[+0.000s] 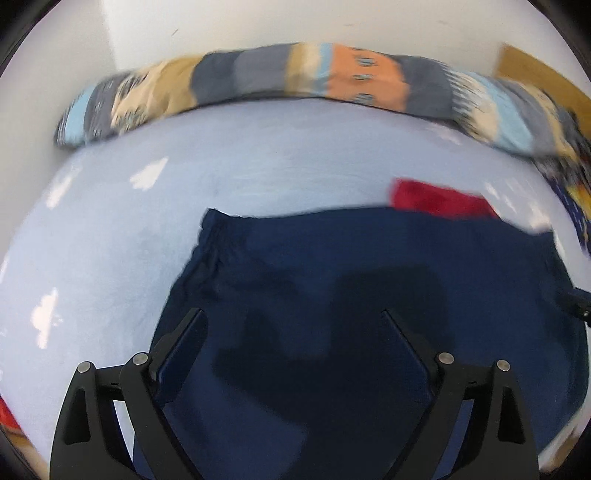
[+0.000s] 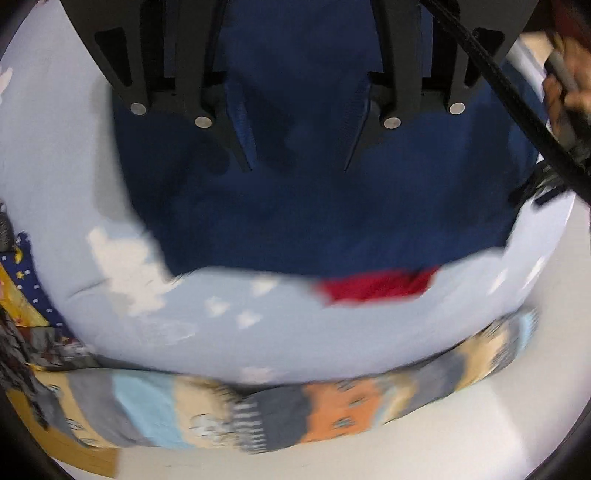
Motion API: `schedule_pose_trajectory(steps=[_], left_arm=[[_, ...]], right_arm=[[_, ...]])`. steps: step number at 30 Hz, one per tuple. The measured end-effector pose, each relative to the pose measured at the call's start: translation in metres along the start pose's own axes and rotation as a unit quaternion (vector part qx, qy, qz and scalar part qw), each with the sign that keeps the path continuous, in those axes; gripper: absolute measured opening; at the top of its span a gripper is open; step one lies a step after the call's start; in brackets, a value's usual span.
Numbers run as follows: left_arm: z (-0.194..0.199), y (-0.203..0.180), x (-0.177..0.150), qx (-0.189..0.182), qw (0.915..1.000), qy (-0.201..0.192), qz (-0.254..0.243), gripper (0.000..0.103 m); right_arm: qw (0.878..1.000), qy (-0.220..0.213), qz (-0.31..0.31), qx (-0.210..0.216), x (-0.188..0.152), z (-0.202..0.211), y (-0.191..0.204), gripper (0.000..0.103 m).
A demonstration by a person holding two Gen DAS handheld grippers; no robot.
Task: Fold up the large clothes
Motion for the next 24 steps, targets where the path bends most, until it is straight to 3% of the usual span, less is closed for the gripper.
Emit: schedule_pose_trajectory(steps=[3,6,11,16,21,24], left_arm=[[0.03,-0.026,-0.024,-0.012,0.9998,-0.01,-0.013,0.093],[0.049,-0.046,-0.065,-0.021,0.9997,-0.014,0.002,0.093],[0.049,-0.084,-0.115,0.02,0.9996,0.002,-0.017,0.093],[0.034,-0.091,-0.127,0.049,0.9986,-0.007,-0.019,0.098],[0.046,-0.09,-0.127,0.052,0.9985,-0.02,0.001,0.098],[0.057,-0.089,-0.121,0.059,0.9972,-0.045,-0.004,0.098]], right_arm=[[0.999,0.019,0.018,0.027,-0.06,0.018,0.02,0.052],[0.998,0.004,0.045,0.031,-0.106,0.039,0.032,0.052],[0.998,-0.004,0.07,0.002,-0.16,0.031,0.044,0.052],[0.997,0.011,0.07,-0.033,-0.172,-0.002,0.041,0.052],[0.998,0.01,0.047,-0.032,-0.172,0.006,0.038,0.053],[0.999,-0.015,0.033,-0.008,-0.161,0.028,0.038,0.055]])
Point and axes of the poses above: each gripper's, at about its wrist camera, not at the fingertips, and z roughly against the way its jaws point, y to its left, x to its top, the point moved 4 cm from there along -z, roughly the way its jaws point, and after that the axes turned 13 degrees about -z, right-handed, at the moved point
